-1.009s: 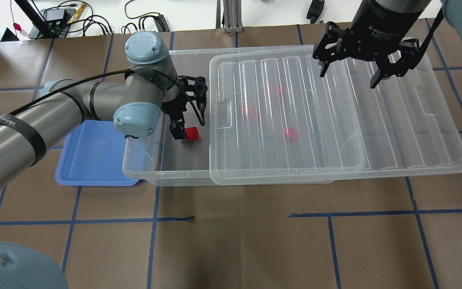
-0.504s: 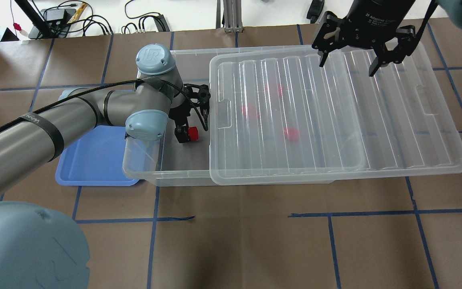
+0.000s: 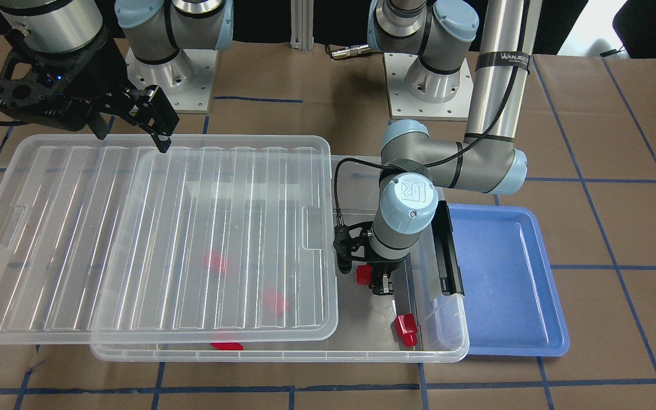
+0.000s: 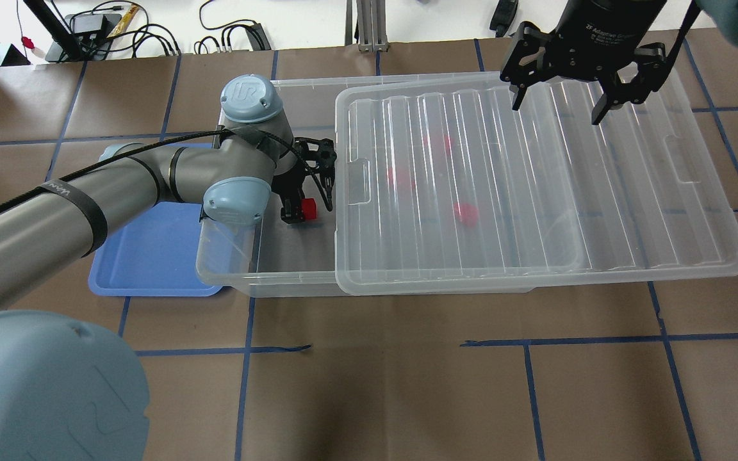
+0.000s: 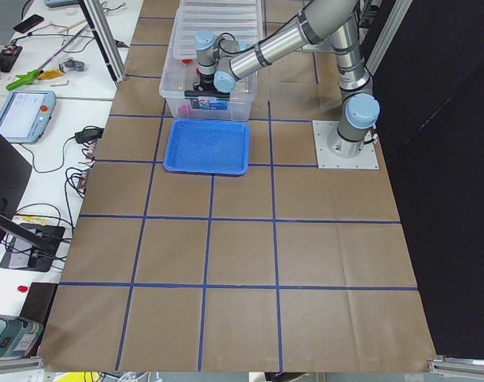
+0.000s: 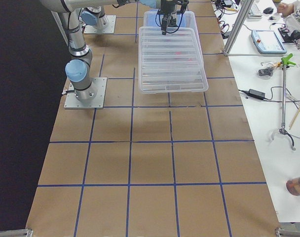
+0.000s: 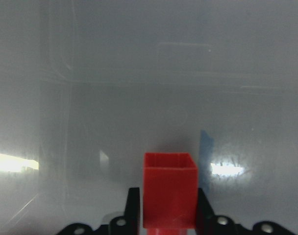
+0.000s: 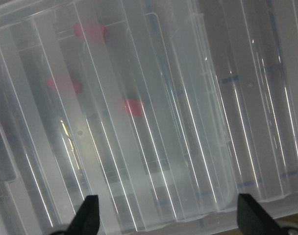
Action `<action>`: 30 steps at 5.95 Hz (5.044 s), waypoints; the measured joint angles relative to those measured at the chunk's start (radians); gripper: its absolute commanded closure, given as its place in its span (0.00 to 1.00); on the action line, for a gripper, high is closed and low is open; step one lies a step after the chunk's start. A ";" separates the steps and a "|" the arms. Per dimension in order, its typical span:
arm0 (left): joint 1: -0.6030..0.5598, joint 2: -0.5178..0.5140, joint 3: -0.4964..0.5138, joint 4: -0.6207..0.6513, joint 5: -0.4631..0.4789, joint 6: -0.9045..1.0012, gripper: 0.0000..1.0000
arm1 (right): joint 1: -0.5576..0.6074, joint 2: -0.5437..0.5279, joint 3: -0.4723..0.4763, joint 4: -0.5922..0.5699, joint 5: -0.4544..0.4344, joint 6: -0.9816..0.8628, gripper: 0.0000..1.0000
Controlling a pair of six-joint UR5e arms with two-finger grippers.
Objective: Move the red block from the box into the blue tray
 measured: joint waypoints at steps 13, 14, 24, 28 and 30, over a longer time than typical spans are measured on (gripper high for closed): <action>0.445 0.138 -0.033 -0.178 -0.005 0.488 0.81 | -0.564 -0.010 0.108 -0.055 -0.061 -0.765 0.00; 0.444 0.106 -0.065 -0.116 -0.006 0.496 0.68 | -0.649 -0.009 0.176 -0.139 -0.068 -0.857 0.00; 0.240 0.394 0.162 -0.727 -0.038 -0.073 0.02 | -0.743 -0.035 0.550 -0.524 -0.014 -0.813 0.00; 0.140 0.445 0.333 -0.844 -0.021 -0.636 0.02 | -0.736 -0.061 0.588 -0.515 0.026 -0.756 0.00; 0.138 0.473 0.321 -0.757 0.001 -0.937 0.02 | -0.712 -0.062 0.594 -0.515 0.037 -0.722 0.00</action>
